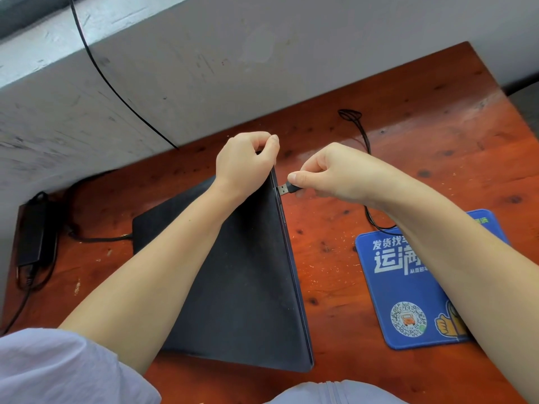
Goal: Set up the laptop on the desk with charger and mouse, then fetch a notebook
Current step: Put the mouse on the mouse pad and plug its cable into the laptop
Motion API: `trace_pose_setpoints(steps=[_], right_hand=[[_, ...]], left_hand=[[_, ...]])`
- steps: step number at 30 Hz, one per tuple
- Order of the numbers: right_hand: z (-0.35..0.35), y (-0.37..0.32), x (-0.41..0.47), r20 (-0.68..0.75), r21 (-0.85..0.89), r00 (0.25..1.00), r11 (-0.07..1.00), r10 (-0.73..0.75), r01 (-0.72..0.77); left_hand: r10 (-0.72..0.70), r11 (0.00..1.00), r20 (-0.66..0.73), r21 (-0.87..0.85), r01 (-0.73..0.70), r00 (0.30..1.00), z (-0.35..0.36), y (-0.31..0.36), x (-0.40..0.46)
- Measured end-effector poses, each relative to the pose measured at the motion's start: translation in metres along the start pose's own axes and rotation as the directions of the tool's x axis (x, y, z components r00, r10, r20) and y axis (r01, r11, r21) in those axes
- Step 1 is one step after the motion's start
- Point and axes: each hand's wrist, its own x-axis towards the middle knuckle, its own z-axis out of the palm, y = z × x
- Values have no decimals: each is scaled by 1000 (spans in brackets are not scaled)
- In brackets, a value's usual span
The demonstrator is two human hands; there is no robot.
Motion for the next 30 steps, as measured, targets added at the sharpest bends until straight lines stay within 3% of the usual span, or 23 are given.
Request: trace_pose_setpoints(steps=[7, 17, 21, 27, 30], right_hand=[[1, -5, 1, -13, -26, 1000, 1000, 0, -1], [2, -16, 2, -56, -226, 998, 973, 20, -33], [-2, -9, 1, 33, -164, 999, 986, 35, -29], [12, 0, 1, -104, -96, 994, 995, -41, 31], [13, 2, 1, -37, -76, 998, 996, -55, 52]], left_hand=[[-4, 999, -13, -41, 3, 1000, -3, 2, -2], [0, 1000, -11, -4, 0, 1000, 5, 2, -1], [11, 1000, -9, 10, -11, 1000, 8, 1, -1], [-20, 1000, -18, 24, 20, 1000, 8, 0, 2], [-2, 1000, -12, 21, 2, 1000, 9, -1, 0]])
